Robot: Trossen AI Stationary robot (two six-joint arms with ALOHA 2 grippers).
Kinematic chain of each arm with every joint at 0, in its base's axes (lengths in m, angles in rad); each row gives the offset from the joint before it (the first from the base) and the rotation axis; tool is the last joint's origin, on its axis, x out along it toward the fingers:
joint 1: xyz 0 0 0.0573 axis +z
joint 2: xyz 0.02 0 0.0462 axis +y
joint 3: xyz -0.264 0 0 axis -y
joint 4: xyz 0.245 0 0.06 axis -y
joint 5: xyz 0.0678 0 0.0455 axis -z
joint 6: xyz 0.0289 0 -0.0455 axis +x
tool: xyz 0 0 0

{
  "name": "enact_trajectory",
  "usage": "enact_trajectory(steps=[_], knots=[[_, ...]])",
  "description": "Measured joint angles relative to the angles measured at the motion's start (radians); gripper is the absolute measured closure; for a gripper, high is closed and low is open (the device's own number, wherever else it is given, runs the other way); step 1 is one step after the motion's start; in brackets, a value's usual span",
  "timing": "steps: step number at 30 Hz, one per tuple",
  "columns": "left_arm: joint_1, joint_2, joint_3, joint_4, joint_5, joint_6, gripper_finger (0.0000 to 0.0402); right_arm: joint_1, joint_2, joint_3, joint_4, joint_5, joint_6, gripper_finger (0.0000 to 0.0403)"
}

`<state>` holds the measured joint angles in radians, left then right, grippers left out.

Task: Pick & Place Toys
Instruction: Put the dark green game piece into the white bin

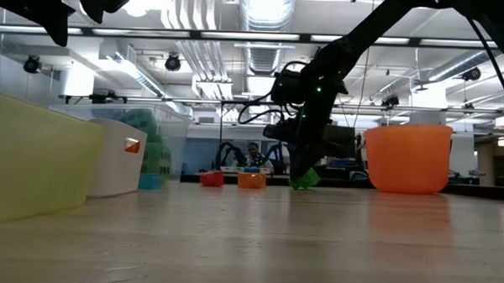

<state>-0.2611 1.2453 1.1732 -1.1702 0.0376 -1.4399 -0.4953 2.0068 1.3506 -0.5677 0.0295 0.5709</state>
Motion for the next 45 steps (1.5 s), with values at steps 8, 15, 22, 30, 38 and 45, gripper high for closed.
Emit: enact_trajectory(steps=[8, 15, 22, 30, 38, 45], knots=[[0.000, 0.000, 0.000, 0.000, 0.000, 0.000, 0.0142, 0.003, -0.026, -0.003, -0.028, -0.068, -0.020, 0.0390], [0.000, 0.000, 0.000, 0.001, -0.034, 0.041, 0.0142, 0.040, -0.118, -0.005, -0.081, -0.175, -0.112, 0.0390], [-0.002, 0.000, 0.000, 0.035, -0.180, 0.136, 0.0142, 0.111, -0.258, -0.005, -0.108, -0.295, -0.125, 0.0390], [-0.067, 0.000, 0.000, 0.289, -0.623, 0.466, 0.0142, 0.205, -0.445, -0.004, -0.020, -0.416, -0.034, 0.0390], [-0.079, 0.010, 0.000, 0.624, -0.741, 1.024, 0.0142, 0.312, -0.590, -0.005, 0.227, -0.462, 0.138, 0.0390], [-0.077, 0.010, 0.000, 0.849, -0.711, 1.380, 0.0150, 0.384, -0.624, -0.005, 0.382, -0.487, 0.262, 0.0390]])
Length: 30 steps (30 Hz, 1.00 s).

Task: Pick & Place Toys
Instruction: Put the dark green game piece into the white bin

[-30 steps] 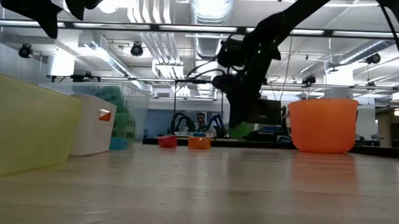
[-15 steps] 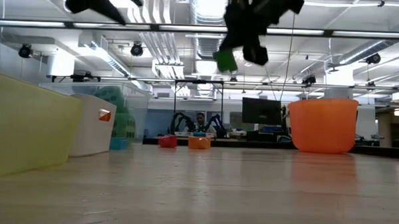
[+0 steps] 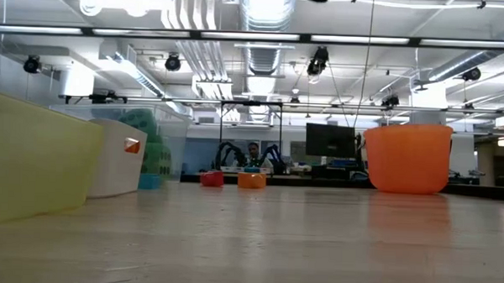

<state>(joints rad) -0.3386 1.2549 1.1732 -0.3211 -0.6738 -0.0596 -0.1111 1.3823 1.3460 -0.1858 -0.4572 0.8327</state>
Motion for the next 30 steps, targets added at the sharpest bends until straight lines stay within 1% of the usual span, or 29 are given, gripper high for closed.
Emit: enact_trajectory(steps=[4, 8, 10, 14, 18, 22, 30], knots=[[0.008, 0.000, 0.000, 0.109, 0.084, 0.155, 0.0170, 0.033, 0.011, 0.000, 0.062, -0.002, 0.058, 0.0390], [0.005, 0.000, 0.000, 0.225, 0.088, 0.382, 0.0188, 0.056, 0.035, 0.000, 0.140, -0.021, 0.116, 0.0390], [0.001, 0.000, 0.000, 0.269, 0.091, 0.454, 0.0192, 0.064, 0.041, 0.000, 0.181, -0.024, 0.139, 0.0390], [0.001, 0.000, 0.000, 0.291, 0.091, 0.472, 0.0193, 0.073, 0.040, 0.000, 0.233, -0.041, 0.164, 0.0390], [0.001, 0.000, 0.000, 0.295, 0.098, 0.472, 0.0189, 0.077, 0.042, 0.002, 0.234, -0.041, 0.187, 0.0390], [0.001, 0.004, 0.000, 0.300, 0.109, 0.471, 0.0161, 0.077, 0.057, 0.003, 0.264, -0.040, 0.211, 0.0390], [0.006, 0.023, 0.000, 0.321, 0.108, 0.447, 0.0062, 0.082, 0.104, 0.006, 0.316, -0.041, 0.249, 0.0390]])
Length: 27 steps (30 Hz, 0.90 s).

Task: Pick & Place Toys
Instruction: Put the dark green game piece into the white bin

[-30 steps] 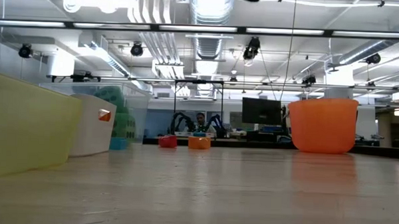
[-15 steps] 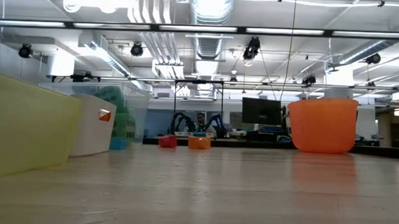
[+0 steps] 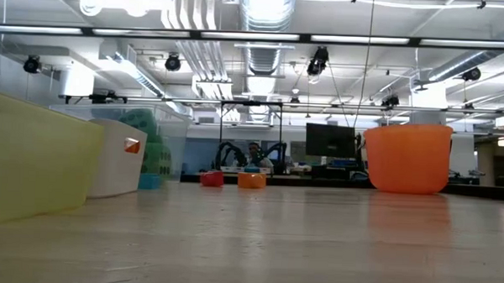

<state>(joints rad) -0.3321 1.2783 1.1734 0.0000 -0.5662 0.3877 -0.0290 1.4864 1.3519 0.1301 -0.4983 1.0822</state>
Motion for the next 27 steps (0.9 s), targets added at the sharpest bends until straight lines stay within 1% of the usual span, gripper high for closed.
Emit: enact_trajectory(steps=[2, 5, 9, 12, 16, 21, 27], knots=[[0.000, 0.004, 0.000, 0.016, 0.008, -0.002, 0.0043, 0.005, 0.004, 0.001, 0.026, 0.000, 0.012, 0.0390], [0.001, 0.003, 0.000, 0.026, 0.055, -0.013, 0.0027, 0.006, 0.006, 0.003, 0.052, 0.000, 0.015, 0.0390], [0.001, 0.004, 0.000, 0.026, 0.086, -0.049, 0.0024, 0.009, 0.009, 0.003, 0.084, 0.000, 0.023, 0.0390], [0.002, 0.004, 0.000, 0.032, 0.088, -0.074, 0.0027, 0.012, 0.009, 0.003, 0.098, 0.000, 0.025, 0.0390], [0.003, 0.002, 0.000, 0.065, 0.088, -0.104, 0.0055, 0.017, 0.011, 0.003, 0.094, 0.000, 0.021, 0.0390], [0.008, 0.002, 0.000, 0.060, 0.090, -0.122, 0.0112, 0.020, 0.011, 0.003, 0.102, 0.001, 0.019, 0.0390], [0.014, 0.002, 0.000, 0.060, 0.144, -0.135, 0.0172, 0.027, 0.011, 0.003, 0.121, 0.000, 0.018, 0.0390]])
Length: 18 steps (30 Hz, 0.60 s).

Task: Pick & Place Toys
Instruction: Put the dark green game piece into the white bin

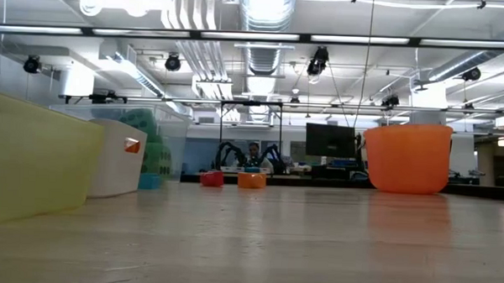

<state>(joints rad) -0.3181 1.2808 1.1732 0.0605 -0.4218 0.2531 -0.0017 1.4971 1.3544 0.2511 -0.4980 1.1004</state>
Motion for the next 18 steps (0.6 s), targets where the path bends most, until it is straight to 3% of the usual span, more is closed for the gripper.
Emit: enact_trajectory(steps=[18], knots=[[0.000, -0.002, 0.003, 0.015, 0.059, 0.011, 0.0309, 0.024, 0.000, -0.002, 0.048, -0.003, 0.018, 0.0390]])
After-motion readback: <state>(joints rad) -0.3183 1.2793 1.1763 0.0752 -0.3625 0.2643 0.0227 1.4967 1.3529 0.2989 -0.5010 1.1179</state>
